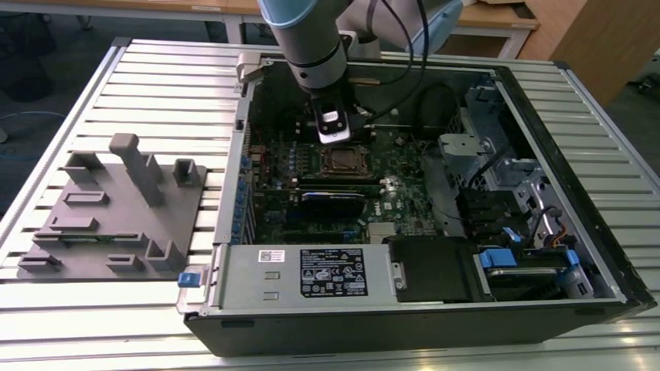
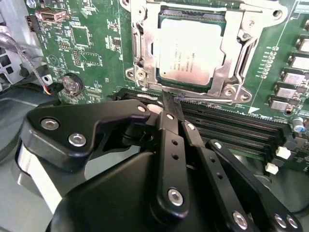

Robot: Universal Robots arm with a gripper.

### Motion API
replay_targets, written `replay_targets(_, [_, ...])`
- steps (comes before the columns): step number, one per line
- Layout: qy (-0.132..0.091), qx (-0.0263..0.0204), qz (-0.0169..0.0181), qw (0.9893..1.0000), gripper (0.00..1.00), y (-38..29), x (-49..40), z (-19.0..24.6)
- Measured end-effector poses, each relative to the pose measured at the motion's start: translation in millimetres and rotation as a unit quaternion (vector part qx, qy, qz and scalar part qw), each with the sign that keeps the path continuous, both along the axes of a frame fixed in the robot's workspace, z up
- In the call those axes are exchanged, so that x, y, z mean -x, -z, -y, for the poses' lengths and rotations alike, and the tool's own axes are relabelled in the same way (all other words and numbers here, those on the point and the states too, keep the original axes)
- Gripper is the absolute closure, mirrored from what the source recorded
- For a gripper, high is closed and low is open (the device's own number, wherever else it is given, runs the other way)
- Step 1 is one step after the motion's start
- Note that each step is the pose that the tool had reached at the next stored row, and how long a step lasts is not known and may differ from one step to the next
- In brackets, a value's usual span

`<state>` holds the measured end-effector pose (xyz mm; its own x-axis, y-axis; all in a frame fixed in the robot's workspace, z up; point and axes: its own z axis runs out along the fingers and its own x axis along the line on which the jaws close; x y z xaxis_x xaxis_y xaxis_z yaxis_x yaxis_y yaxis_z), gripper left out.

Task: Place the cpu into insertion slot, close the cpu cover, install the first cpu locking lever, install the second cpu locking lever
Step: 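Install the first cpu locking lever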

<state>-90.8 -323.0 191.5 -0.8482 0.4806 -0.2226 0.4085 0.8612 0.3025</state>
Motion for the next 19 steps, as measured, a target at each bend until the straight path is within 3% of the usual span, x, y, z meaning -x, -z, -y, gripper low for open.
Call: replay_targets(19, [0.0,0.0038,0.0,1.0,0.9,6.8,-4.1,-0.3])
